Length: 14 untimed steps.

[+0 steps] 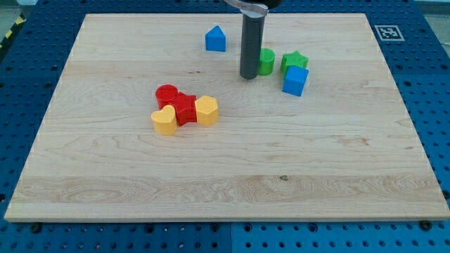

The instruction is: Place the triangle into the left of green circle

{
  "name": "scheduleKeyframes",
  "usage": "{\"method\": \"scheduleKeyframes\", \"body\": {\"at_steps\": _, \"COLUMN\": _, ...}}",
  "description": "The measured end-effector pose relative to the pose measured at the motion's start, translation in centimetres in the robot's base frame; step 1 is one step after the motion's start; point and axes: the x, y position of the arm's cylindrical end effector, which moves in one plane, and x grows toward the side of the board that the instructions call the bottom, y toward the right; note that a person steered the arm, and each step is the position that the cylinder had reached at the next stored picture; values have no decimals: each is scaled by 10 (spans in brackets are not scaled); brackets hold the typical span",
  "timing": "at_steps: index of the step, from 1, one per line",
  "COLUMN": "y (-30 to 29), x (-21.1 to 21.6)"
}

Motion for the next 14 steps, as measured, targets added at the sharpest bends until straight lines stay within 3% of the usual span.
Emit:
{"method": "scheduleKeyframes", "body": {"at_steps": 3, "y": -103, "x": -42}}
{"method": "scheduleKeyframes", "body": {"at_steps": 4, "y": -138, "x": -81}}
{"method": "scheduleKeyframes", "body": {"at_steps": 5, "y": -130, "x": -140}}
{"method": "scheduleKeyframes", "body": {"at_steps": 6, "y": -97, "x": -160}}
{"method": "scheduleKeyframes", "body": {"at_steps": 7, "y": -77, "x": -158}}
{"method": "scheduleKeyframes", "body": {"at_steps": 10, "y": -57, "x": -74}}
{"method": "scheduleKeyframes", "body": {"at_steps": 12, "y": 13, "x": -59}}
{"method": "scheduleKeyframes", "body": {"at_steps": 14, "y": 28, "x": -29}}
